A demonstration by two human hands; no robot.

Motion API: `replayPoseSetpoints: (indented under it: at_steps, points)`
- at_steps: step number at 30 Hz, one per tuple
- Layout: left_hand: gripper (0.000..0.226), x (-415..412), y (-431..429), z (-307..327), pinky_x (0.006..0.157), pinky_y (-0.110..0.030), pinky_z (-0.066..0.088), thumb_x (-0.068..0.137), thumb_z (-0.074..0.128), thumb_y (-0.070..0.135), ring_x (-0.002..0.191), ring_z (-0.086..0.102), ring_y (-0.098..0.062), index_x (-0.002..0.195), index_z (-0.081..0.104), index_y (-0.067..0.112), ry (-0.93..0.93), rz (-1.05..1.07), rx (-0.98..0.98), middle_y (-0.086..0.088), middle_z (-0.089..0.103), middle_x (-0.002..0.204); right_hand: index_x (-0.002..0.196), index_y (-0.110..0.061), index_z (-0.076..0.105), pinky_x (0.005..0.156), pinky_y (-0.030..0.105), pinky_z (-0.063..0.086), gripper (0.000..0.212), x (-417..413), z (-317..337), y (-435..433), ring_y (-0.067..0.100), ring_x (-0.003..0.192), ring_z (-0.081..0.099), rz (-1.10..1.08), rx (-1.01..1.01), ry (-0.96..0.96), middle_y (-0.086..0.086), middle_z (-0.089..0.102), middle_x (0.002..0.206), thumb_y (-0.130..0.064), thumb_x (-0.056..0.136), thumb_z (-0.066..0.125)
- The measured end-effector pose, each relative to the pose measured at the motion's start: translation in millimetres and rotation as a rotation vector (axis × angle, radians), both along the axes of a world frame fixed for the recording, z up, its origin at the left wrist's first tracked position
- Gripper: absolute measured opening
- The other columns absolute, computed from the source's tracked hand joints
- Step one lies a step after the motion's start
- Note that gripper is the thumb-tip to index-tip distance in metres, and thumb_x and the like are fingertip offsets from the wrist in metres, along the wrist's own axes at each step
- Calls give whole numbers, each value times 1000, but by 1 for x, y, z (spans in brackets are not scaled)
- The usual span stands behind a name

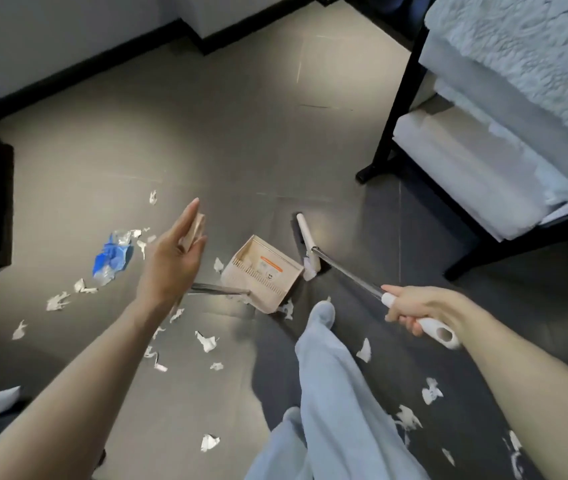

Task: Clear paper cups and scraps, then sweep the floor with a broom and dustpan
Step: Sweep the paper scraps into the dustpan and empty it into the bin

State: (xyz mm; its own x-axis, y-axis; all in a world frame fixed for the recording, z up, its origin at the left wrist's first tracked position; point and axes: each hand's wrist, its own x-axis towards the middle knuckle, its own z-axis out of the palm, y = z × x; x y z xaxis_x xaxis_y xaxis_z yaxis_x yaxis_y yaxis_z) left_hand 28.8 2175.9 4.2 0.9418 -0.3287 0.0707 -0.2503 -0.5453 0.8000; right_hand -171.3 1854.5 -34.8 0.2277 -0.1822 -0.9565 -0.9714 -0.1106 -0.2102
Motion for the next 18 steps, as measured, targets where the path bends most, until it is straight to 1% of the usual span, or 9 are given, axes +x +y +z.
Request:
replayPoseSetpoints:
  at_steps: [2, 3, 5, 7, 9, 12, 15, 16, 18]
  points:
    - [54, -26, 30, 2, 74, 1, 36, 92, 61, 10, 68, 55, 11, 140, 47, 29, -2, 42, 30, 22, 61, 105, 149, -39, 24, 33, 16, 29, 72, -16, 9, 21, 6, 37, 30, -28, 33, 3, -2, 37, 46, 2, 95, 47]
    - [54, -36, 44, 4, 76, 0, 35, 93, 61, 11, 67, 51, 14, 141, 47, 30, 21, 55, 31, 23, 61, 107, 148, -38, 25, 32, 16, 29, 71, -22, 16, 28, 6, 36, 30, -17, 34, 5, -2, 37, 46, 2, 95, 47]
    - [55, -53, 68, 8, 84, 1, 33, 93, 61, 10, 82, 52, 19, 141, 46, 30, 60, 69, 20, 24, 57, 114, 148, -38, 26, 32, 15, 29, 70, -28, 30, 34, 5, 37, 30, 2, 25, -7, -2, 37, 50, 2, 95, 48]
    - [56, -69, 88, 11, 81, 6, 31, 91, 62, 10, 83, 55, 5, 140, 47, 33, 30, 99, 56, 12, 60, 106, 148, -37, 28, 32, 15, 29, 68, -31, 43, 36, 5, 36, 31, -3, 14, -18, -2, 37, 49, 1, 95, 49]
    - [58, -85, 103, 13, 75, 6, 31, 91, 64, 10, 73, 44, -9, 136, 45, 41, 2, 125, 74, 5, 56, 88, 148, -36, 28, 31, 15, 30, 68, -30, 52, 37, 5, 36, 31, 0, -5, -27, -2, 38, 47, 1, 95, 49]
    - [58, -108, 123, 10, 75, 4, 33, 90, 64, 11, 72, 42, -9, 135, 45, 42, 45, 135, 73, 4, 54, 83, 147, -35, 29, 31, 14, 30, 68, -30, 51, 42, 6, 38, 31, 12, -53, -42, -1, 39, 53, 3, 94, 49]
    - [58, -128, 139, 5, 84, -14, 39, 91, 64, 13, 78, 45, -11, 133, 43, 49, 94, 132, 98, 3, 53, 86, 148, -34, 29, 31, 14, 30, 68, -30, 39, 50, 7, 43, 32, 13, -76, -35, 0, 38, 59, 4, 94, 48]
    - [58, -136, 142, 4, 83, -17, 40, 91, 64, 14, 76, 45, -9, 132, 43, 50, 103, 137, 101, 2, 53, 85, 148, -34, 29, 31, 14, 31, 68, -31, 34, 53, 7, 41, 32, 12, -76, -33, 1, 38, 60, 4, 94, 48]
    - [59, -153, 145, 1, 76, -13, 39, 91, 65, 12, 63, 39, -3, 134, 43, 46, 68, 139, 133, 0, 53, 75, 149, -34, 28, 31, 14, 30, 69, -34, 22, 59, 6, 36, 32, 4, -60, -28, 0, 38, 59, 4, 95, 48]
